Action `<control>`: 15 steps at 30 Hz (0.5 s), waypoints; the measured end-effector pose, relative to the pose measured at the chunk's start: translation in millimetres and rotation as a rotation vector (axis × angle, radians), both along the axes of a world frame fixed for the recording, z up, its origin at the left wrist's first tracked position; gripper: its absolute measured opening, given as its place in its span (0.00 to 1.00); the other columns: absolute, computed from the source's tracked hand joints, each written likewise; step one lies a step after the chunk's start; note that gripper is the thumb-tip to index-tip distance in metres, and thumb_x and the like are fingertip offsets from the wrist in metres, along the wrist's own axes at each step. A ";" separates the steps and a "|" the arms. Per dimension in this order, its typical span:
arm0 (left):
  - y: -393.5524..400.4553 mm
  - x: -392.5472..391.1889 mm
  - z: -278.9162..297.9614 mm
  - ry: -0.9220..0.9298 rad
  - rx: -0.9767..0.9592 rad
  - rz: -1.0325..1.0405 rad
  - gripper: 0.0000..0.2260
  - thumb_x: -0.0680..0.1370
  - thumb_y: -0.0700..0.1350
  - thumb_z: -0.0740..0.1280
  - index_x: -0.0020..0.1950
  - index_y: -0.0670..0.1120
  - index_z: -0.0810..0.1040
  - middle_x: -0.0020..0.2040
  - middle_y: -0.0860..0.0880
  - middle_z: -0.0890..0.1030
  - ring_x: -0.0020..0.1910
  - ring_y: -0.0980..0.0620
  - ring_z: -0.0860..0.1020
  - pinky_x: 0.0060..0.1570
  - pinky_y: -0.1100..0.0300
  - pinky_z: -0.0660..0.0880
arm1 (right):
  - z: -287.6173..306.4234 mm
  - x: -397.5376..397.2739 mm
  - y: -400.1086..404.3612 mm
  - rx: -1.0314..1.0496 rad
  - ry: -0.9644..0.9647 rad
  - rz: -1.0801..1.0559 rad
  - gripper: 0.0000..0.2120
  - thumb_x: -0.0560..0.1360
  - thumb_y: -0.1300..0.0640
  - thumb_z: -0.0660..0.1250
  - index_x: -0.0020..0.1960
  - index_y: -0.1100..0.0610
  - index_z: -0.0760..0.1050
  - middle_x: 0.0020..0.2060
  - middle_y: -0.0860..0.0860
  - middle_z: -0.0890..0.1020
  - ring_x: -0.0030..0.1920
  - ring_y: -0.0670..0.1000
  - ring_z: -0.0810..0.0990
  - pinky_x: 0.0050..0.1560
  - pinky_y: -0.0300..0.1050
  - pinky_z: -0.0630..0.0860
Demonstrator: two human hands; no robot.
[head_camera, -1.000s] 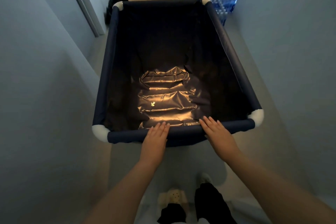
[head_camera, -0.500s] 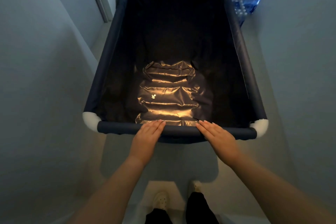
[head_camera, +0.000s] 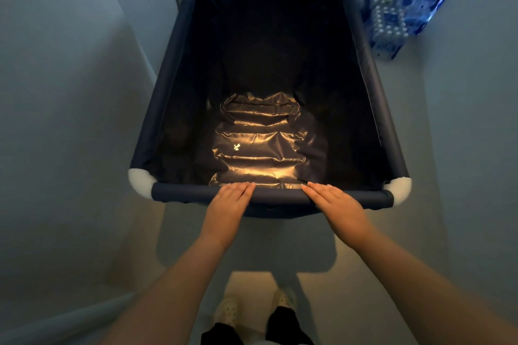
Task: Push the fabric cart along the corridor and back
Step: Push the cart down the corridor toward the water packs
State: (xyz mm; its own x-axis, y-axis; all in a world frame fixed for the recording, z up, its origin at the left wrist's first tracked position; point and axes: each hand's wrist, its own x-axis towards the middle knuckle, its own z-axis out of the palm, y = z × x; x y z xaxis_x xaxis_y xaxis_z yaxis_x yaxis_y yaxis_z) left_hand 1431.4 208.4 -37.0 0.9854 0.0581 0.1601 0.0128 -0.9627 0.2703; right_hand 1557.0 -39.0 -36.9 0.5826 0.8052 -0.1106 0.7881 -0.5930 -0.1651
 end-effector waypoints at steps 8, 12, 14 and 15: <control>-42.7 1.4 -1.8 -0.018 -0.017 0.014 0.29 0.63 0.29 0.76 0.63 0.37 0.75 0.57 0.42 0.80 0.55 0.43 0.79 0.56 0.48 0.75 | 10.9 32.1 -35.9 0.022 -0.027 0.150 0.43 0.62 0.75 0.70 0.73 0.54 0.61 0.68 0.53 0.72 0.65 0.53 0.72 0.66 0.47 0.59; -59.7 0.0 -5.7 -0.013 -0.045 0.020 0.29 0.64 0.30 0.76 0.64 0.38 0.74 0.58 0.42 0.80 0.56 0.44 0.78 0.57 0.48 0.75 | 15.4 44.4 -47.3 0.051 -0.060 0.202 0.44 0.58 0.77 0.71 0.70 0.57 0.66 0.65 0.54 0.75 0.62 0.54 0.75 0.64 0.47 0.61; -68.3 -0.6 -7.0 -0.019 -0.061 0.027 0.28 0.65 0.31 0.76 0.64 0.38 0.74 0.59 0.42 0.80 0.57 0.44 0.78 0.58 0.48 0.75 | 14.5 49.0 -51.7 0.065 -0.049 0.212 0.41 0.61 0.77 0.70 0.70 0.57 0.66 0.65 0.55 0.75 0.63 0.55 0.74 0.65 0.47 0.61; -71.9 -0.4 -7.5 -0.027 -0.070 0.024 0.27 0.66 0.32 0.76 0.64 0.38 0.74 0.59 0.42 0.80 0.57 0.44 0.78 0.57 0.48 0.75 | 13.6 51.1 -53.9 0.074 -0.041 0.208 0.39 0.63 0.77 0.69 0.70 0.57 0.66 0.65 0.55 0.74 0.64 0.55 0.74 0.66 0.48 0.61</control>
State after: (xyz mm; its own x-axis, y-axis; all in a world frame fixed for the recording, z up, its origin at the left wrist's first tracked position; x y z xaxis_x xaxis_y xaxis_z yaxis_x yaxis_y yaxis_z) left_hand 1430.9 136.5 -44.4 0.9789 0.0936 0.1815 0.0274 -0.9410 0.3373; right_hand 1608.0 -92.9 -23.2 0.4055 0.9137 -0.0264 0.8994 -0.4040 -0.1671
